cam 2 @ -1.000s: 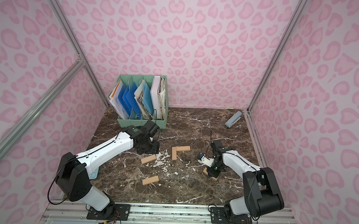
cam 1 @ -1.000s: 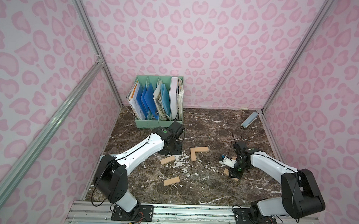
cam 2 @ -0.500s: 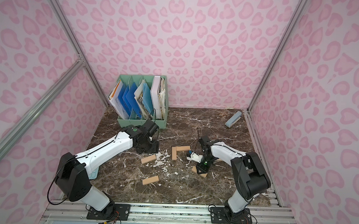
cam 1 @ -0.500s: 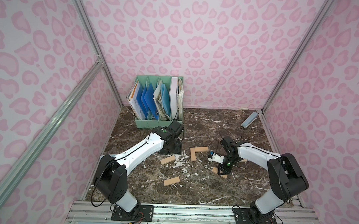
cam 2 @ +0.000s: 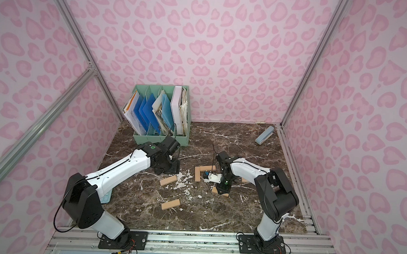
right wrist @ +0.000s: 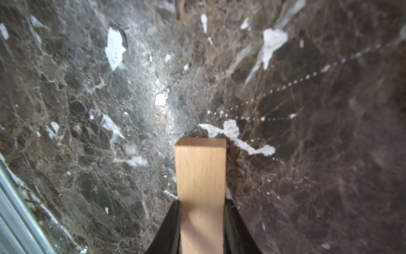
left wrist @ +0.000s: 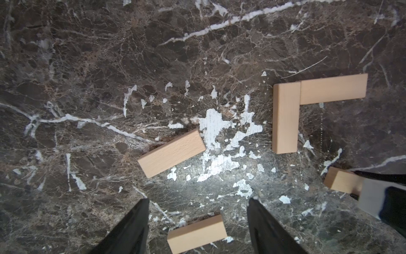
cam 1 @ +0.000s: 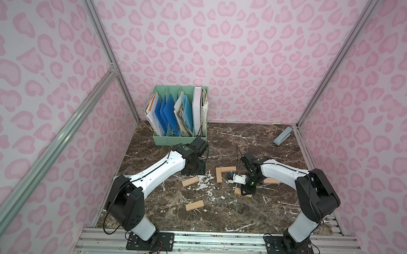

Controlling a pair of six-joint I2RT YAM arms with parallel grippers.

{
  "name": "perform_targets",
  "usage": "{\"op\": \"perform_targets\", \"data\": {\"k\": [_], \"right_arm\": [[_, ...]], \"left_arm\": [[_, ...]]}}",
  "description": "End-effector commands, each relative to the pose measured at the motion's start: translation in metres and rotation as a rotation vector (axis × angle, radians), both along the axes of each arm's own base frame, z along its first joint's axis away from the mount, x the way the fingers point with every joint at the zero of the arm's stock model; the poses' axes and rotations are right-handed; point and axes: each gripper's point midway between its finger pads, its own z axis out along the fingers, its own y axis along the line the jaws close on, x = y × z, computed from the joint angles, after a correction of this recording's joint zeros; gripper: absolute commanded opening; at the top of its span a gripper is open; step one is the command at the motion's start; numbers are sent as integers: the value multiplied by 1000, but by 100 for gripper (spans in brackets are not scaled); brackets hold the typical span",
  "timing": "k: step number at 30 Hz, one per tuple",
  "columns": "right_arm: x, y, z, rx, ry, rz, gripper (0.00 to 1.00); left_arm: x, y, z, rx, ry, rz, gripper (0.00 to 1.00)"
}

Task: Assemble the number 6 with building blocks
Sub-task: Assemble the building block at the center of the board.

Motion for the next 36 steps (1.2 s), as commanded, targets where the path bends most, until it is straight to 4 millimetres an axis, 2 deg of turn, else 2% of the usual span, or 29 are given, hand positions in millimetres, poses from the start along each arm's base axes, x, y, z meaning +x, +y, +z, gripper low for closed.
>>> {"op": "perform_targets", "data": {"k": [1,15,29,36], "right_arm": [[9,0,-11,-50,-53,60,11],[29,18,-21,-96,-137,181,18],[37,41,-27,-88,-150,219,33],[32,42,-28,-78,-147,208,36]], "left_arm": [[-4,6,1,21,-1,1,74],[-17,21,-2,35,-2,18,74],[-23,26,0,25,-15,28,74],[-27,31,0,27,-19,38,74]]}}
